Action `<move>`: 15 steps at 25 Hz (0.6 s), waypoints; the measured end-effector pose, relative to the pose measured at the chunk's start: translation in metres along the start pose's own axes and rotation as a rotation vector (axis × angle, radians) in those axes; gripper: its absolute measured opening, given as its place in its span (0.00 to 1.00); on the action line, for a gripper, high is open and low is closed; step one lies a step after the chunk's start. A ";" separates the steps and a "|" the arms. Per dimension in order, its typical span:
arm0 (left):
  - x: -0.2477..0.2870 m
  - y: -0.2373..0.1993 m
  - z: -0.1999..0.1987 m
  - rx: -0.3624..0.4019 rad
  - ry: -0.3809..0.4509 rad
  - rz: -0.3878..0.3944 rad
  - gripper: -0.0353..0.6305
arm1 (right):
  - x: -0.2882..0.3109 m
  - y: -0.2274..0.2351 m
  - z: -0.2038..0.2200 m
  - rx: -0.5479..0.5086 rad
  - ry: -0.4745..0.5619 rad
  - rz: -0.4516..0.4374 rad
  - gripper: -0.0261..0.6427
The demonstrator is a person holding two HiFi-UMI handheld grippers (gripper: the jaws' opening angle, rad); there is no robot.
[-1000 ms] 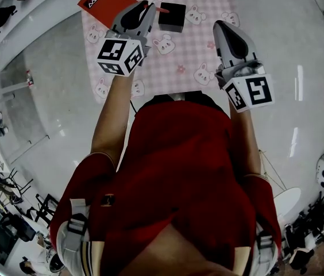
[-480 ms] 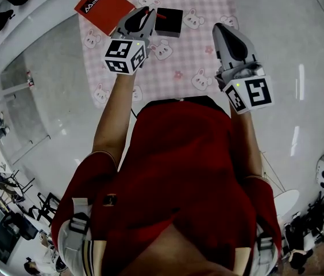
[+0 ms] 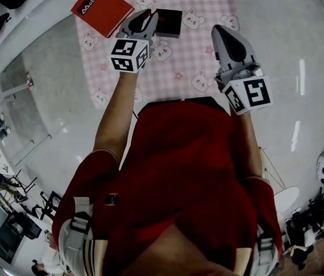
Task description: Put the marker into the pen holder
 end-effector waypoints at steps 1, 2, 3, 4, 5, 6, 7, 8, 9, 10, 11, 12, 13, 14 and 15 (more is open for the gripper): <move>0.002 0.000 0.002 0.004 -0.006 0.002 0.17 | 0.000 0.001 0.001 0.002 -0.004 0.003 0.04; 0.004 0.000 0.004 0.007 -0.012 0.004 0.17 | 0.000 0.001 0.002 0.003 -0.008 0.006 0.04; 0.006 0.000 0.006 0.009 -0.016 0.005 0.17 | 0.000 0.002 0.002 0.004 -0.010 0.008 0.04; 0.008 0.000 0.007 0.011 -0.019 0.005 0.17 | 0.001 0.002 0.002 0.005 -0.012 0.010 0.04; 0.009 -0.001 0.008 0.012 -0.021 0.005 0.17 | 0.002 0.003 0.002 0.005 -0.014 0.011 0.04; 0.011 -0.001 0.009 0.012 -0.023 0.005 0.17 | 0.003 0.003 0.003 0.006 -0.015 0.013 0.04; 0.012 -0.002 0.011 0.012 -0.025 0.004 0.17 | 0.003 0.004 0.003 0.008 -0.017 0.014 0.04; 0.013 -0.001 0.013 0.012 -0.027 0.004 0.17 | 0.003 0.004 0.004 0.010 -0.019 0.017 0.04; 0.014 -0.001 0.015 0.012 -0.029 0.004 0.17 | 0.003 0.004 0.005 0.013 -0.022 0.019 0.04; 0.015 -0.001 0.017 0.013 -0.031 0.003 0.17 | 0.003 0.004 0.006 0.016 -0.024 0.021 0.04; 0.016 0.000 0.019 0.016 -0.033 0.001 0.17 | 0.003 0.005 0.007 0.019 -0.026 0.023 0.04; 0.017 0.001 0.021 0.020 -0.037 -0.002 0.17 | 0.003 0.005 0.009 0.021 -0.029 0.024 0.04; 0.019 0.001 0.022 0.024 -0.041 -0.004 0.17 | 0.003 0.005 0.010 0.024 -0.031 0.025 0.04; 0.020 0.002 0.024 0.028 -0.046 -0.005 0.17 | 0.003 0.006 0.011 0.026 -0.033 0.026 0.04; 0.021 0.003 0.025 0.032 -0.051 -0.005 0.17 | 0.003 0.006 0.011 0.027 -0.034 0.026 0.04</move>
Point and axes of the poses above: the fingertips, and each gripper's own axes: x forward along the fingers, y to its right, z out of its underside, the point moved 8 cm from there along -x, backward along the fingers, and after that the axes turned 6 degrees about -z, right-handed, at the moved point
